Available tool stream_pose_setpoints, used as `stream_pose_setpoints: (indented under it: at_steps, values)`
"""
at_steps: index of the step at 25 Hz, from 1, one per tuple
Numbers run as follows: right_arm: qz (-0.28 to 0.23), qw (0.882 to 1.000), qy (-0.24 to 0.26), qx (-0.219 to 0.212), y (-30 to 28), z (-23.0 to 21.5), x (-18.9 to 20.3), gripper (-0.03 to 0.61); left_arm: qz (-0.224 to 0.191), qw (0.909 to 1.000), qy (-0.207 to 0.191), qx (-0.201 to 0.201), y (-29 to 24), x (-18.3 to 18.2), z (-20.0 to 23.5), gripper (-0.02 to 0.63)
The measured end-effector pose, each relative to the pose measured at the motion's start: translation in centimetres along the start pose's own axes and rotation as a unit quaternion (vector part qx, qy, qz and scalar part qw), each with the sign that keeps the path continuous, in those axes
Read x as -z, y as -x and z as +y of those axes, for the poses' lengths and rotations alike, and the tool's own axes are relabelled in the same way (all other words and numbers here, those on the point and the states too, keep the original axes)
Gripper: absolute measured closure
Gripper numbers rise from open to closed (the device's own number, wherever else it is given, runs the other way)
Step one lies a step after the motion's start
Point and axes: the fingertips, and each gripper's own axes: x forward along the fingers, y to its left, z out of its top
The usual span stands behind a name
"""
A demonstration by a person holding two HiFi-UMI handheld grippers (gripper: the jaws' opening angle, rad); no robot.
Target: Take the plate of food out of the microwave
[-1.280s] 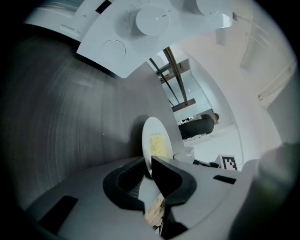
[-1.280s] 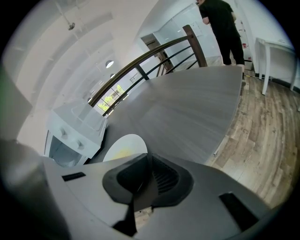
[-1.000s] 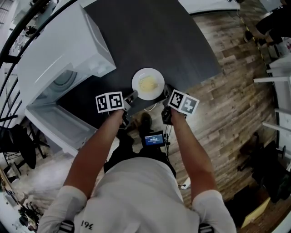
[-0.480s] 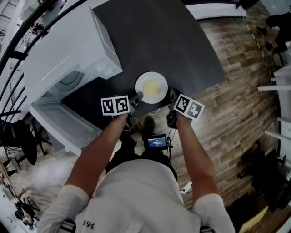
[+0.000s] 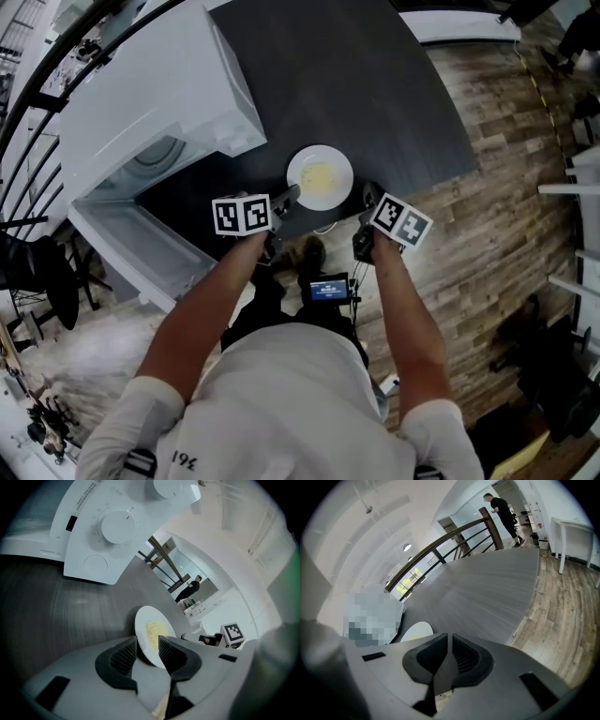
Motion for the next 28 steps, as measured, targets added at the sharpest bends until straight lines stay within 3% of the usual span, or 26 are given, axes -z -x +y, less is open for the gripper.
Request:
stream_pose_setpoints:
  at_steps: [19,28]
  values:
    - [-0.001,0.999,0.034,0.007,0.2,1.2,-0.7,0.565,-0.051,0.9982,-0.025,0.017,2.0,-2.0,-1.6,0.494]
    - [-0.017,0.998,0.058,0.029,2.5,1.8,0.3,0.565,-0.058,0.9944,-0.051,0.072,3.3,-1.8,-4.7,0.495]
